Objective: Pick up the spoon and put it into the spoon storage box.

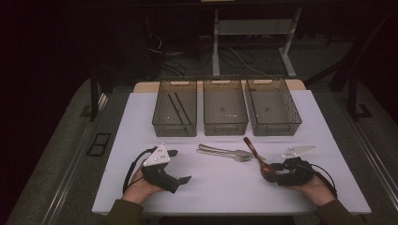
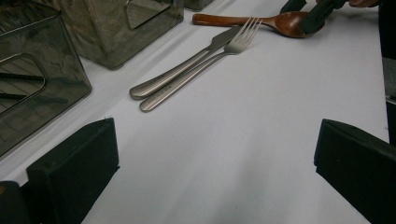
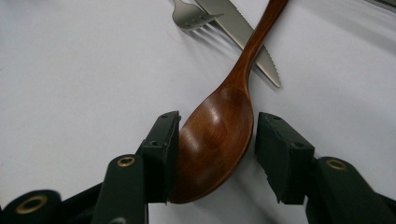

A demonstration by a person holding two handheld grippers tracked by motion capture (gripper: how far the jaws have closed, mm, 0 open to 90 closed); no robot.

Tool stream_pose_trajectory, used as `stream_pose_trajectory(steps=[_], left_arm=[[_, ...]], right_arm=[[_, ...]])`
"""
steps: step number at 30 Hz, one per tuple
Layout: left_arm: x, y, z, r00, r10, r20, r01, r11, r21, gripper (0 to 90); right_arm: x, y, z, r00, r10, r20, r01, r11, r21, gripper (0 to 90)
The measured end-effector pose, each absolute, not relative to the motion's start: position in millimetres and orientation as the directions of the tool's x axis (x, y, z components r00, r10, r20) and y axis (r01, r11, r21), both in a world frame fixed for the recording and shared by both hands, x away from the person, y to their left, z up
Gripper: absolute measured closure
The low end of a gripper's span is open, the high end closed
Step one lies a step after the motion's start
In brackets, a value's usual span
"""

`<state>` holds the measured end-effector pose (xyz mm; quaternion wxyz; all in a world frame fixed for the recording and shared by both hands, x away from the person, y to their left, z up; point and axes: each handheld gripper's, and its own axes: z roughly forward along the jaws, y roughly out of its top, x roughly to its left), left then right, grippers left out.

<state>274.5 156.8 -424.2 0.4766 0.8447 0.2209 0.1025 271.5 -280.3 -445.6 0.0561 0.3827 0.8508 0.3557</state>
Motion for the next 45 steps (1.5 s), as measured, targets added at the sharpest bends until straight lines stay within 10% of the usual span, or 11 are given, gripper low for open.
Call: stream_pose_trajectory(steps=[45], left_arm=[[273.5,157.6,-421.8,0.881,0.472,-0.030,0.267,-0.445,0.855,0.0]], right_arm=[[266.8,-279.5,-444.7,-0.686,0.675,0.272,0.653,0.405,0.640,82.9]])
